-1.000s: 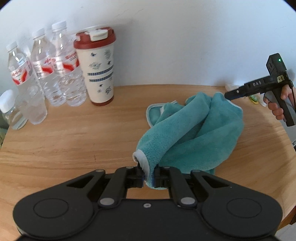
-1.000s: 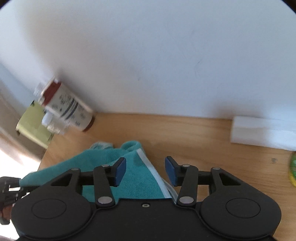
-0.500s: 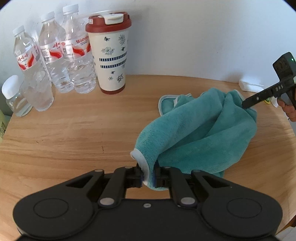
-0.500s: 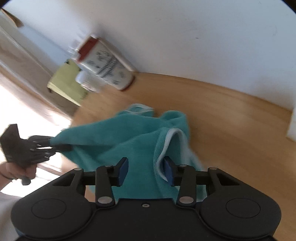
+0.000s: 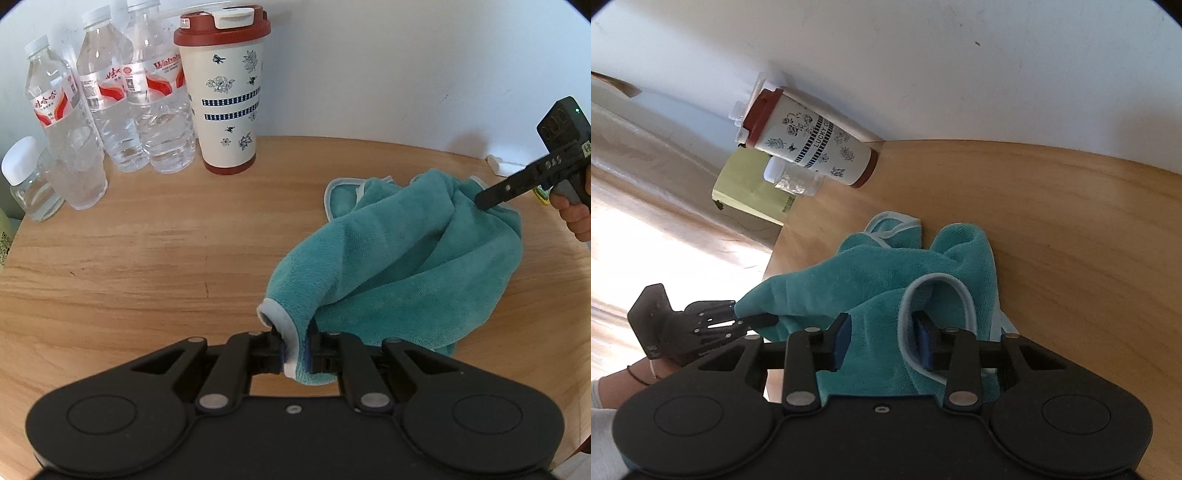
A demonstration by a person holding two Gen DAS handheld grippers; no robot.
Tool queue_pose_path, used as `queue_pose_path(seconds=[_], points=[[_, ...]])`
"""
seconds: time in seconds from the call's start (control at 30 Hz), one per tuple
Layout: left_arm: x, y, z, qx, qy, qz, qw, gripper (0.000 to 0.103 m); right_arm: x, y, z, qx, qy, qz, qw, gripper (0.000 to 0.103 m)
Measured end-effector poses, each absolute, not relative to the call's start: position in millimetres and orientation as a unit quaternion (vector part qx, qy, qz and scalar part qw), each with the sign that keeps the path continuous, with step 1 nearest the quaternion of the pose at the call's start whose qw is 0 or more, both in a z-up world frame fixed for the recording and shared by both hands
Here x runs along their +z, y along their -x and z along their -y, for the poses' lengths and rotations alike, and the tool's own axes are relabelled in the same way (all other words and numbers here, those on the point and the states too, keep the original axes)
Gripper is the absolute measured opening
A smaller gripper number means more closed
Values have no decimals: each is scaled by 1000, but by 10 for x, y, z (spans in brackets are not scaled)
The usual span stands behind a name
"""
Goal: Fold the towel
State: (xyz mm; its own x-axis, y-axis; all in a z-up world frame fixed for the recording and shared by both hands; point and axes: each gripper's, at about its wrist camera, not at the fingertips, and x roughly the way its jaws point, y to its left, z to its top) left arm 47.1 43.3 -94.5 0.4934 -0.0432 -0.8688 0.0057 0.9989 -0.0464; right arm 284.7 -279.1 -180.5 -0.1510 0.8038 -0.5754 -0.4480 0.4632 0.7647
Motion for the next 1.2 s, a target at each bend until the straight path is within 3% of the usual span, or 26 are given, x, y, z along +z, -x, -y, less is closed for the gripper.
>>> queue_pose_path(seconds=[0.07, 0.27, 0.73, 1.2], points=[[-924, -460, -443, -10, 24, -499, 866, 8, -1772, -2814, 2773, 490, -131, -566, 650, 7], [-798, -486, -462, -6, 28, -473, 880, 8, -1572, -2695, 2851, 463, -133, -538, 691, 5], [70, -474, -188, -81, 10, -450, 889, 8, 0, -1632, 3068, 440, -228, -328, 804, 5], [1177, 65, -241, -182, 24, -332, 925, 8, 1312, -258, 3115, 384, -179, -176, 889, 5]])
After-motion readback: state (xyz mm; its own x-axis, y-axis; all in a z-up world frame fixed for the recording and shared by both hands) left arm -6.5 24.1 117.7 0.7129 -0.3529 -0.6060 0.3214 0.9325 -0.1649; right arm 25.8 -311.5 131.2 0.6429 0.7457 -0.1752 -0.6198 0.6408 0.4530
